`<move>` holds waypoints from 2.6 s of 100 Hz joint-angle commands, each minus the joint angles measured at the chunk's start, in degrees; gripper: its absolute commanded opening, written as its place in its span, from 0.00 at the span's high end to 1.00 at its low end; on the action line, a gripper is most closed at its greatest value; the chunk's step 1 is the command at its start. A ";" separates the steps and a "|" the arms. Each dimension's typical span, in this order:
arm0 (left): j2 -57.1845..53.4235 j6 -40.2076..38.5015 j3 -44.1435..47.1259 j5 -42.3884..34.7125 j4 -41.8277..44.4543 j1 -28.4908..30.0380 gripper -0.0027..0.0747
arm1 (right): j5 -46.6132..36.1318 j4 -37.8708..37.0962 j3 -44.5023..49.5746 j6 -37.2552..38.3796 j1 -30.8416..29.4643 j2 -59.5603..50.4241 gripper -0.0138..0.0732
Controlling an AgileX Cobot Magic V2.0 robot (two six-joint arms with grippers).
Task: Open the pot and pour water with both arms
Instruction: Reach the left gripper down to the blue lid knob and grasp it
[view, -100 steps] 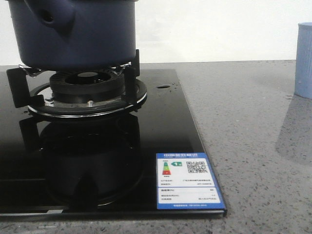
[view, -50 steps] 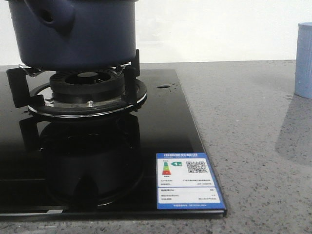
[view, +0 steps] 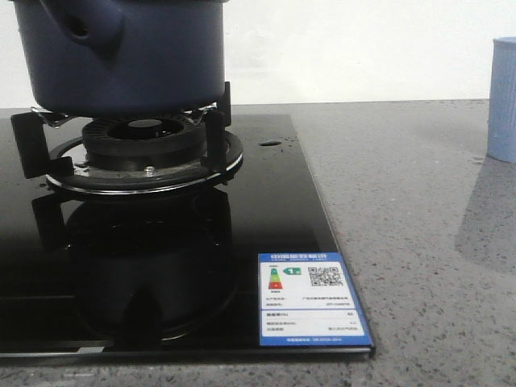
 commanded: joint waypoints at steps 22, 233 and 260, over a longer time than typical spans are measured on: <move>-1.40 -0.47 0.88 -5.35 -1.98 0.22 0.99 | -6.42 7.24 1.05 -0.19 0.02 -1.14 0.91; 56.14 10.52 -41.37 -18.00 -13.85 -26.64 0.34 | 10.17 16.25 -31.74 -8.02 8.02 29.05 0.25; 64.50 10.52 -47.16 -17.89 -11.71 -26.64 0.32 | 10.17 16.25 -31.74 -8.02 8.02 29.05 0.25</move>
